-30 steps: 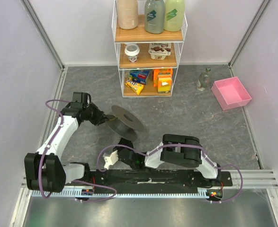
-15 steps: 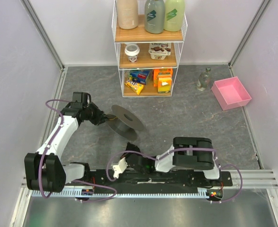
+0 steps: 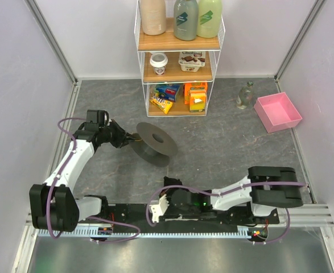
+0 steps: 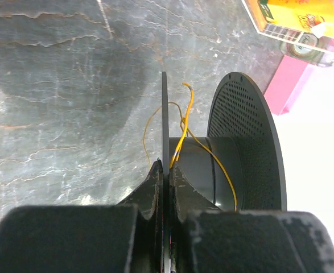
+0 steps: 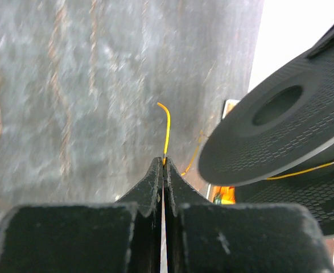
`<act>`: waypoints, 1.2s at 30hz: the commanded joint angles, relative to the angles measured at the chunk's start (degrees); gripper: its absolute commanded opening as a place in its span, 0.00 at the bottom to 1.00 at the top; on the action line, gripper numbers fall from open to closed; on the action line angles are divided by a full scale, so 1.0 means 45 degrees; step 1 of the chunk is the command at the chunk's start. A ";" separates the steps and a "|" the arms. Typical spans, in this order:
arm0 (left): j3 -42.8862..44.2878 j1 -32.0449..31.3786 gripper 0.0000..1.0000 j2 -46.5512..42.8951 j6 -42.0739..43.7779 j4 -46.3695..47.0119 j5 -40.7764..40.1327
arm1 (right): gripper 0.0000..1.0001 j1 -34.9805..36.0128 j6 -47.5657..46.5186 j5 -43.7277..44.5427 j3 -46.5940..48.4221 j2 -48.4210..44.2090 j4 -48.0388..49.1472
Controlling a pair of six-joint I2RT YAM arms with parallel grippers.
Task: Wrap the cables
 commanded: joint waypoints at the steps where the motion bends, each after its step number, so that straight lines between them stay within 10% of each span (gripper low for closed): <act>1: -0.0124 0.0065 0.02 -0.0497 -0.0115 0.1919 0.2304 | 0.00 0.0158 0.0892 -0.0512 -0.1135 -0.1506 -0.1780; 19: 0.0655 0.0456 0.02 -0.0302 0.1933 0.0265 0.3383 | 0.00 -0.1208 0.1303 -0.0531 -0.2876 -0.5920 -0.5315; 36: 0.2745 0.0339 0.02 0.1260 0.2207 -0.0947 -0.0464 | 0.00 -0.0291 0.2238 -0.4650 -0.0360 -0.9263 -0.9729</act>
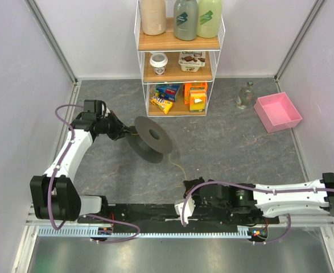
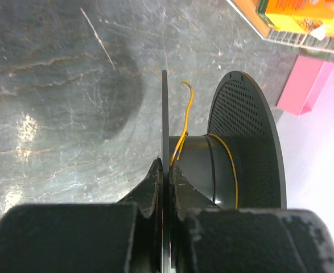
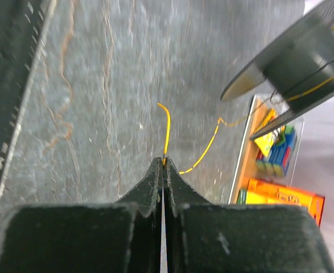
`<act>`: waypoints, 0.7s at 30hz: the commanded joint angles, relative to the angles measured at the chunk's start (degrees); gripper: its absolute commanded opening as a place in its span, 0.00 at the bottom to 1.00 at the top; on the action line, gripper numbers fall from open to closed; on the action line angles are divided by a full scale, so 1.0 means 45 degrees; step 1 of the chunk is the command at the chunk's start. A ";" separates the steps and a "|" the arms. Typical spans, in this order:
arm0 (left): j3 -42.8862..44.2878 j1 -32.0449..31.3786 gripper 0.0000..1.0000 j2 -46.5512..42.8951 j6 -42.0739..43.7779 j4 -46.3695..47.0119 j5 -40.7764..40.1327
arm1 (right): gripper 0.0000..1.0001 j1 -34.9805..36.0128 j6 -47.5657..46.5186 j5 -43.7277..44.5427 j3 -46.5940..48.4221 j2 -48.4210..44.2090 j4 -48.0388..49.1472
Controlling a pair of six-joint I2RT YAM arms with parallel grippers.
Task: Wrap the cables
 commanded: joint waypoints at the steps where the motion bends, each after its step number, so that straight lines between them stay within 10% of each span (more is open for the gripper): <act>1: 0.1006 -0.0132 0.02 0.0284 0.0085 -0.0122 -0.0722 | 0.00 0.0520 0.0801 -0.1582 0.1633 -0.0277 -0.1187; 21: 0.1319 -0.2493 0.02 0.0676 0.2466 -0.0005 -0.1330 | 0.00 0.2083 0.1682 -0.2208 0.6849 0.1362 -0.1130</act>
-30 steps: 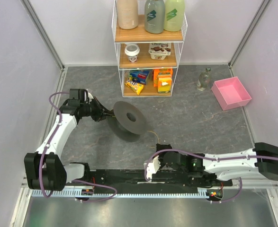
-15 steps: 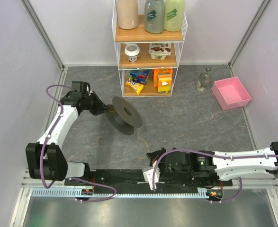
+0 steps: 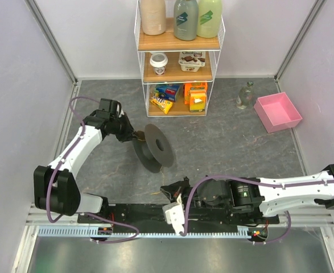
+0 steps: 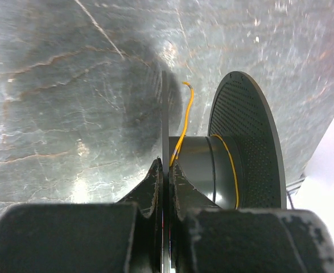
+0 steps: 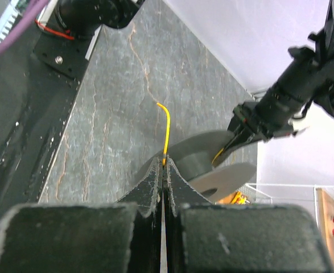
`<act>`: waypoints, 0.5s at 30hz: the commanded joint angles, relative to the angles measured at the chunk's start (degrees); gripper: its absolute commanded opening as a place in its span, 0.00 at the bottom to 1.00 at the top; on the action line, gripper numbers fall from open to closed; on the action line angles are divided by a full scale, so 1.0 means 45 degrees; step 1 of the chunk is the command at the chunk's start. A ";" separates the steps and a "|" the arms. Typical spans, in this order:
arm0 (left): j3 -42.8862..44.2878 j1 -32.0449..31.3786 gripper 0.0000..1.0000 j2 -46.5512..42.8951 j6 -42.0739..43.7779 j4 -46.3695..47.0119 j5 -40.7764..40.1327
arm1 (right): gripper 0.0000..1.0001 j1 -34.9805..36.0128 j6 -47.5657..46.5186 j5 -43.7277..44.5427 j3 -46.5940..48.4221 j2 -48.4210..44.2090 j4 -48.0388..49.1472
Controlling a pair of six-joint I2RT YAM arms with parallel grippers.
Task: Wrap the cables
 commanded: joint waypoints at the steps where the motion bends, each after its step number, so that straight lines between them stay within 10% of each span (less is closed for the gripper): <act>1: 0.0771 -0.1101 0.02 -0.0276 0.1214 0.0563 0.0773 | 0.00 0.0179 0.0075 -0.0586 0.1090 0.0611 0.0949; 15: 0.0967 -0.3448 0.02 -0.0706 0.4652 -0.0413 0.3762 | 0.00 -0.2221 0.1771 -0.1993 0.3667 0.2818 0.1929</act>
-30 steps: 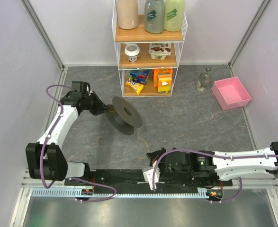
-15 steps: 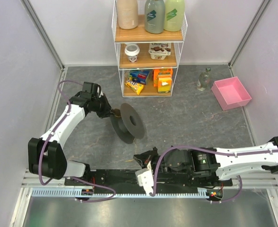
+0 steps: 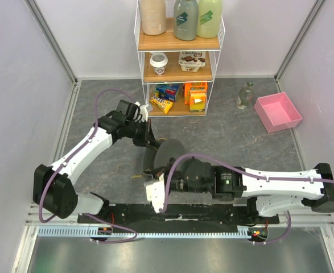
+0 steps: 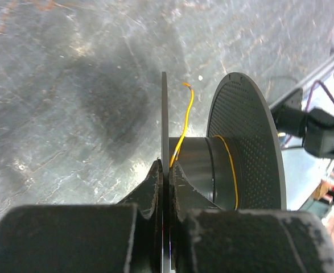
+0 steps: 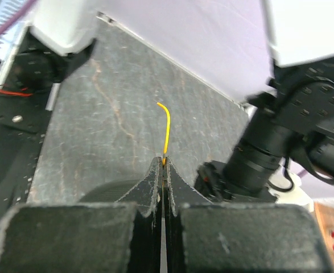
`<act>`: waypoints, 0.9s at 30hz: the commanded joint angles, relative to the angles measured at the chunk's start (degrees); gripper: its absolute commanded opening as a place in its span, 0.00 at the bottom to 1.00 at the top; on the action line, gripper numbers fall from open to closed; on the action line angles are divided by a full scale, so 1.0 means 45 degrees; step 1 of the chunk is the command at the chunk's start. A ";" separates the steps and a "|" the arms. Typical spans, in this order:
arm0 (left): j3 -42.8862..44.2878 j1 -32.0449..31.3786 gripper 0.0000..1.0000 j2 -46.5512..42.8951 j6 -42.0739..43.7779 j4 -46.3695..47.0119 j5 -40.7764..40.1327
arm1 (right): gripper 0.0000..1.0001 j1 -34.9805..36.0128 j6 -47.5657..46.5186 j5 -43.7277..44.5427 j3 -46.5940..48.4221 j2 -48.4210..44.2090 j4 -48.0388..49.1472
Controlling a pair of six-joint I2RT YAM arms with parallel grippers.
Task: Wrap the cables
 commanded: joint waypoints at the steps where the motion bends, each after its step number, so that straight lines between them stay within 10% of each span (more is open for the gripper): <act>1: 0.0238 -0.0150 0.01 -0.0687 0.1685 -0.0272 0.1966 | 0.00 -0.1143 0.1344 -0.0638 0.1157 0.0327 0.0656; 12: -0.0620 -0.0228 0.02 -0.1467 0.2584 -0.0118 0.3255 | 0.00 -0.3447 0.3472 0.0729 0.0124 -0.0199 0.0363; 27: -0.1793 -0.0092 0.01 -0.3420 0.3232 0.2341 0.7415 | 0.00 -0.7374 0.7849 -0.3955 0.0592 -0.0063 -0.0555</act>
